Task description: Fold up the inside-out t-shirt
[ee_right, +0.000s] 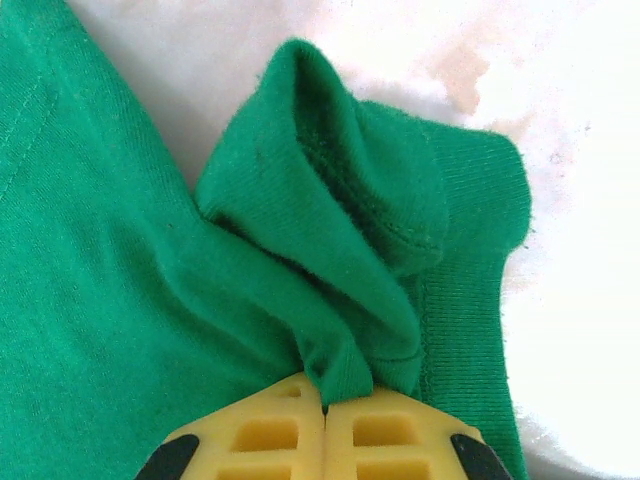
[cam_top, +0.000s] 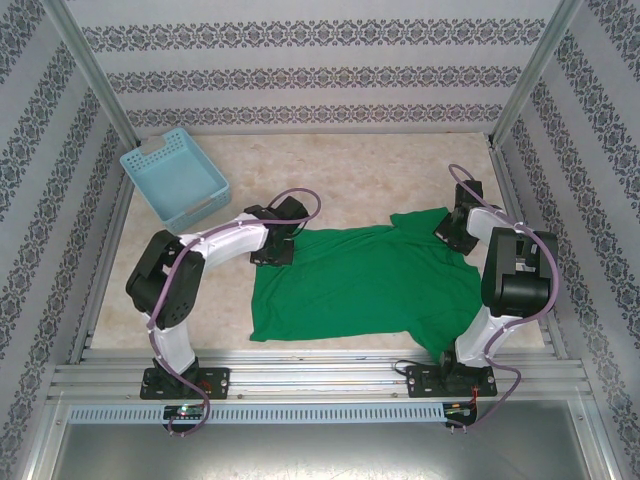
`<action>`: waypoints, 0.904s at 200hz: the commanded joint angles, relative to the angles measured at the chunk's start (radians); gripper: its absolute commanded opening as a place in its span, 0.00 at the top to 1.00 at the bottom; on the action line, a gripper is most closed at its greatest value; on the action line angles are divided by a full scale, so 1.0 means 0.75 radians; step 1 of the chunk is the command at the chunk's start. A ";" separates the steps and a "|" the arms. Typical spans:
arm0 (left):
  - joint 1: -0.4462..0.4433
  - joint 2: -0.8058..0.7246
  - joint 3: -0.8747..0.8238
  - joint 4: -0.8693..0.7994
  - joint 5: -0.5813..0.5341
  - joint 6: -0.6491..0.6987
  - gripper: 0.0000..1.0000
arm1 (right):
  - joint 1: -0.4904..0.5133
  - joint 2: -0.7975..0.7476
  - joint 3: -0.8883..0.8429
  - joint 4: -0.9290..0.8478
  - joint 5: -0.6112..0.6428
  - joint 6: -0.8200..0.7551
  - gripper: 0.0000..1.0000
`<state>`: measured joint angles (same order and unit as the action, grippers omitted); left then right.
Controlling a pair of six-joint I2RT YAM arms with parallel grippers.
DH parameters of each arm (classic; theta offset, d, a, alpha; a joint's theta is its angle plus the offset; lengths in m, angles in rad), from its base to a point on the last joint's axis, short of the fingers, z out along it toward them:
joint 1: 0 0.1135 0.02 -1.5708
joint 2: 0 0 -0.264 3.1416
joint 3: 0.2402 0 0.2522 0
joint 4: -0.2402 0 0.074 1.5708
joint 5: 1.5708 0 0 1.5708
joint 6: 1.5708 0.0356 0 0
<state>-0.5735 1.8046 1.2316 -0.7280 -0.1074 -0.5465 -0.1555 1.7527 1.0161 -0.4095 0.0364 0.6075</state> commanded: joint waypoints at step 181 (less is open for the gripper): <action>0.606 -0.176 -0.208 0.869 0.859 -0.126 1.00 | -0.020 0.005 0.170 -0.042 -0.004 -0.032 0.82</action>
<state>-0.1287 1.6386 1.0290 -0.0414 0.5060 -0.6617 -0.1555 1.7294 1.0935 -0.4133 0.0250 0.6037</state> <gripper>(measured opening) 0.049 0.077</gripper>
